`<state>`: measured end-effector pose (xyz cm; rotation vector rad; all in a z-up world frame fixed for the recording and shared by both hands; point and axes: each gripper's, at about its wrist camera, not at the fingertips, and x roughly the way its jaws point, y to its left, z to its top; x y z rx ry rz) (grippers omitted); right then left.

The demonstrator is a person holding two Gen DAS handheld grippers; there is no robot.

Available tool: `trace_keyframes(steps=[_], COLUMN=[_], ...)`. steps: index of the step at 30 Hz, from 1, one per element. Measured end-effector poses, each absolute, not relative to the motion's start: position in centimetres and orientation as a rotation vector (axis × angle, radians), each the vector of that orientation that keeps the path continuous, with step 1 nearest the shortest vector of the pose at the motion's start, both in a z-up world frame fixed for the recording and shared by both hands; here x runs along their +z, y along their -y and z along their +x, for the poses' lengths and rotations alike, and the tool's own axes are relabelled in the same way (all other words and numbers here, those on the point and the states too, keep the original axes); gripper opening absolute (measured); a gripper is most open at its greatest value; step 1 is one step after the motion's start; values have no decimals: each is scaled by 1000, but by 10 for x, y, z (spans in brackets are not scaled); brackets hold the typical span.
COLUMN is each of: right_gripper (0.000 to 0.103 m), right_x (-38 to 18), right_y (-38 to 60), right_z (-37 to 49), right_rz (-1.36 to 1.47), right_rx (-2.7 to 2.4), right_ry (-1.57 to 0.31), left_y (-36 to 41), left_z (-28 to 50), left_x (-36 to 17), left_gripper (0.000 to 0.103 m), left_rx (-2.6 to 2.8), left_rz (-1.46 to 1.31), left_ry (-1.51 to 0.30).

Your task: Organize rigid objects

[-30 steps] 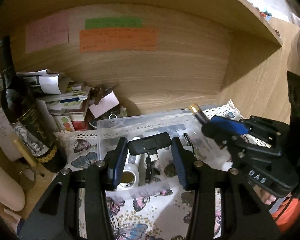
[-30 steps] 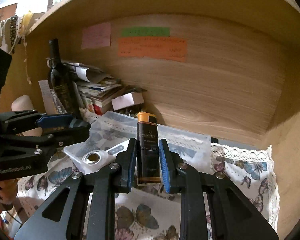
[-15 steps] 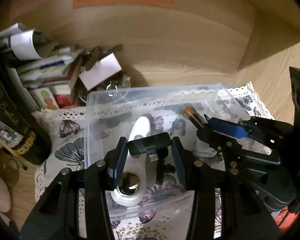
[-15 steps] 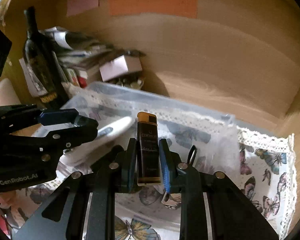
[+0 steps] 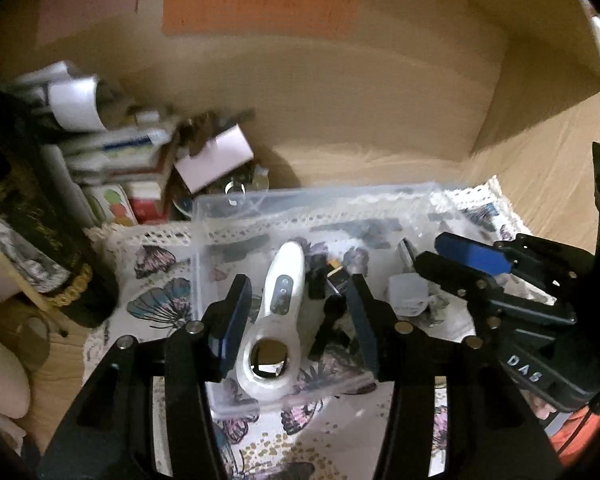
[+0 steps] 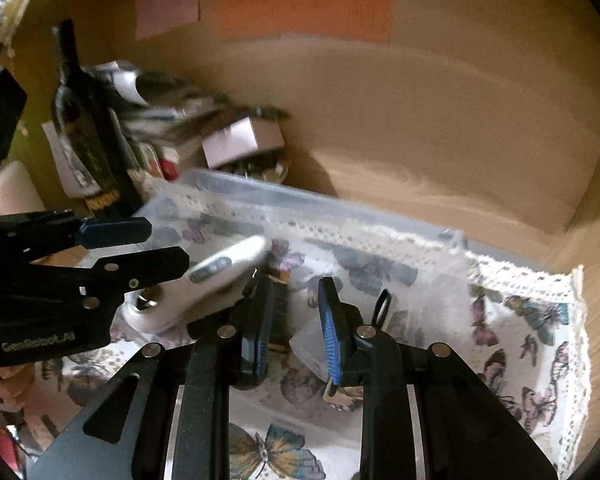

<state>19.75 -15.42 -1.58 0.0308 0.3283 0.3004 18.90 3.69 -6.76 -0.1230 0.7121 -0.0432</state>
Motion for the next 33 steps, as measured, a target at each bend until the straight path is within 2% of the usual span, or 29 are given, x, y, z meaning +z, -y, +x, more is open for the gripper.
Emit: trace_keyframes(steps=[6, 9, 12, 14, 17, 20, 22, 26, 29, 33], right_gripper=[22, 28, 38, 52, 67, 76, 83, 86, 97, 97], right_x=[2, 8, 11, 11, 9, 6, 3, -2, -3, -4], right_y=[167, 174, 178, 179, 180, 180, 181, 181, 182, 183], right_z=[148, 122, 96, 81, 61, 47, 40, 30, 24, 17], right_rz=[41, 58, 73, 80, 97, 111, 120, 125, 137, 141], right_rx=[296, 290, 275, 266, 254, 242, 231, 222, 222, 217], right_ry=[-210, -152, -96, -63, -20, 5, 19, 32, 45, 59], left_y=[-32, -30, -26, -24, -21, -19, -17, -13, -10, -4], left_z=[149, 127, 103, 89, 70, 53, 45, 33, 26, 22], left_x=[-34, -20, -9, -4, 1, 4, 6, 6, 7, 8], left_gripper=[53, 58, 64, 69, 76, 89, 92, 97, 98, 100], left_rx=[-47, -49, -56, -57, -59, -45, -42, -46, -44, -37], left_rz=[-109, -102, -93, -89, -82, -79, -76, -77, -70, -53], left_ry=[-591, -529, -472, -441, -400, -360, -343, -324, -311, -294])
